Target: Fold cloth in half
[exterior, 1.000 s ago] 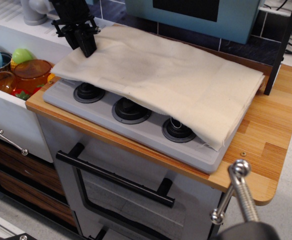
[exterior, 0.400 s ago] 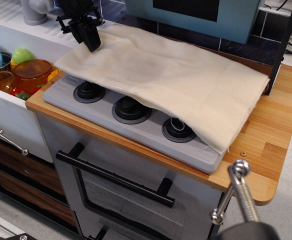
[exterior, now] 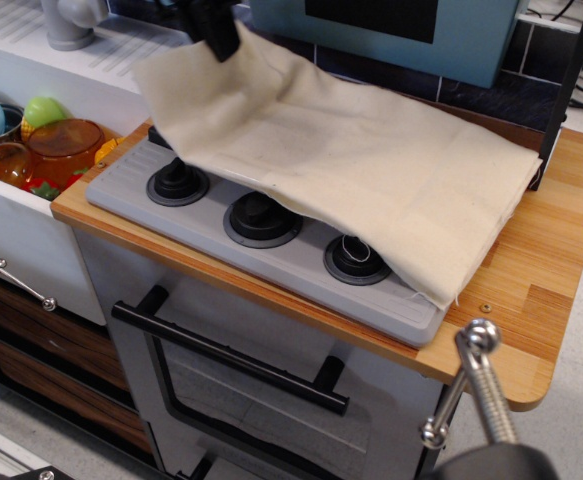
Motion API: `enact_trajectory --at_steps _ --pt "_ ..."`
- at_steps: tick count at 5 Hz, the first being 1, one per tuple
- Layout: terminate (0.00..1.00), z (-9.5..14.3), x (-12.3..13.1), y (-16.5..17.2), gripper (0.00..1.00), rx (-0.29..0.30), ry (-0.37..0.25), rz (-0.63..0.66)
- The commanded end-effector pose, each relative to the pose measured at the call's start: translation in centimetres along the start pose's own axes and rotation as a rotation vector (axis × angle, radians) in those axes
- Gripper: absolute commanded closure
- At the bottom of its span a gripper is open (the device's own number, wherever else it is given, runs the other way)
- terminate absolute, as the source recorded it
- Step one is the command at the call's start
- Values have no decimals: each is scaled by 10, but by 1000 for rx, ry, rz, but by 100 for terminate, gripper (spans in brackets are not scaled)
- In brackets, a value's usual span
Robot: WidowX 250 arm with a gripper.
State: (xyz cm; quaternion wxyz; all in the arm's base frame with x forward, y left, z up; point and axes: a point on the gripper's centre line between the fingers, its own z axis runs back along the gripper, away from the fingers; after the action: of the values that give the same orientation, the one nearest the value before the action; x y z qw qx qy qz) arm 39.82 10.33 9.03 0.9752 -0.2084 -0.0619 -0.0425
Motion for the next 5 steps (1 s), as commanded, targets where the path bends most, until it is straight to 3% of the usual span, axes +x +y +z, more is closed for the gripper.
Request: enact_trajectory --at_steps 1,3,5 --pt "0 35 1 -76 100 -24 -91 -100" --pt "0 13 2 -145 100 -83 -78 -89" --pt "0 -34 -5 -211 100 -97 -37 -64"
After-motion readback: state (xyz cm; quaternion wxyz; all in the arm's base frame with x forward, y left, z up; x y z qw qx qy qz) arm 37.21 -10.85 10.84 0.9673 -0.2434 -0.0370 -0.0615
